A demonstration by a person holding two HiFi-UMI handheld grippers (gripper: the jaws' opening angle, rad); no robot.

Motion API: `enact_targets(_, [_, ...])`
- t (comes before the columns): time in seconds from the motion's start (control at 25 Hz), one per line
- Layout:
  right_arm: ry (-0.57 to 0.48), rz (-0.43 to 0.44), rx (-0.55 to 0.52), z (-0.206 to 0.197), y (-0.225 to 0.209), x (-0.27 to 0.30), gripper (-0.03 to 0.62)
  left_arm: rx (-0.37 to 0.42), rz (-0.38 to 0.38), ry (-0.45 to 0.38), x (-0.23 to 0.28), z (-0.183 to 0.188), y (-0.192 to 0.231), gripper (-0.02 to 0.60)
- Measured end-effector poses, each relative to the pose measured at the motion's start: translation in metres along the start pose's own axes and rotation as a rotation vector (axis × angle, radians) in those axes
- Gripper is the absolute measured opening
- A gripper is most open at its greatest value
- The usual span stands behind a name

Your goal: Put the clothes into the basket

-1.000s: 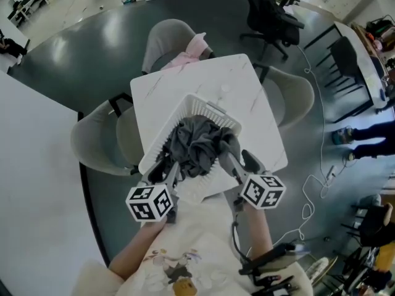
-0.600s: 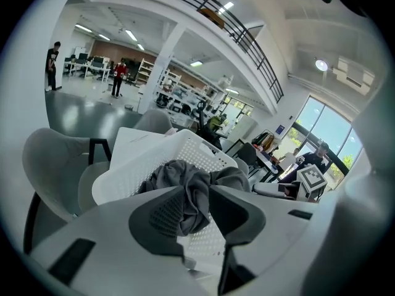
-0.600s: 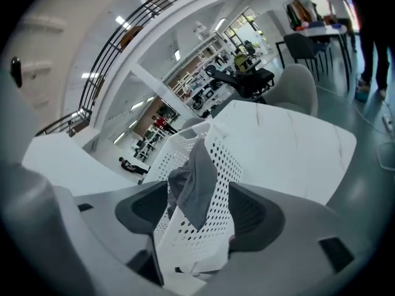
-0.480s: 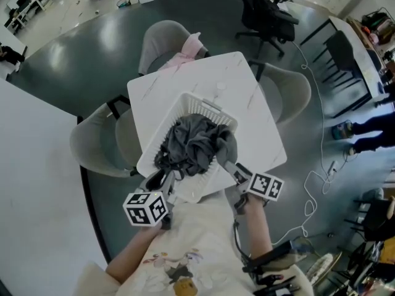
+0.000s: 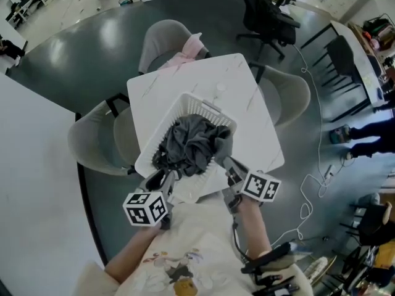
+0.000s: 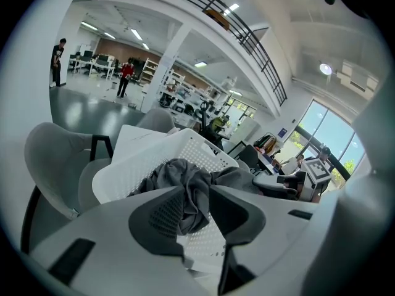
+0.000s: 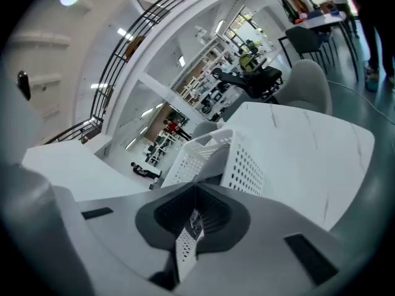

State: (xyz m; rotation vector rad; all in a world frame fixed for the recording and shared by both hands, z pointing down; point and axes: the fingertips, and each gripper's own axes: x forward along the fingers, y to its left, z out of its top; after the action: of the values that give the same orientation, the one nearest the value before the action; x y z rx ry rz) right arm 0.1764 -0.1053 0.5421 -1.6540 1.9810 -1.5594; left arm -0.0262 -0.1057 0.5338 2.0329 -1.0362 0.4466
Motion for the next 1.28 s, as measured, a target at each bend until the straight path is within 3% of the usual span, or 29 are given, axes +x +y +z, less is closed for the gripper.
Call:
enact_targets(0.32, [0.133, 0.022, -0.229, -0.025, 0.042, 0.055, 0.012, -0.026, 0.009, -0.014, 0.0, 0.001, 0.0, 0.13])
enact_targets(0.52, [0.231, 0.044, -0.313, -0.052, 0.059, 0.084, 0.012, -0.04, 0.01, -0.017, 0.002, -0.003, 0.003, 0.13])
enact_targets(1.0, [0.416, 0.002, -0.339, -0.114, 0.068, 0.13, 0.017, -0.081, 0.048, -0.011, -0.003, -0.014, 0.024, 0.13])
enact_targets(1.08, [0.422, 0.005, -0.319, -0.117, 0.071, 0.13, 0.067, -0.081, 0.05, -0.018, -0.004, -0.013, 0.026, 0.13])
enact_targets(1.16, [0.42, 0.011, -0.301, -0.116, 0.076, 0.127, 0.216, -0.083, 0.052, -0.03, -0.008, -0.01, 0.027, 0.13])
enact_targets(1.28, [0.375, -0.004, -0.307, -0.105, 0.086, 0.115, 0.222, -0.079, 0.05, -0.05, -0.014, -0.006, 0.024, 0.13])
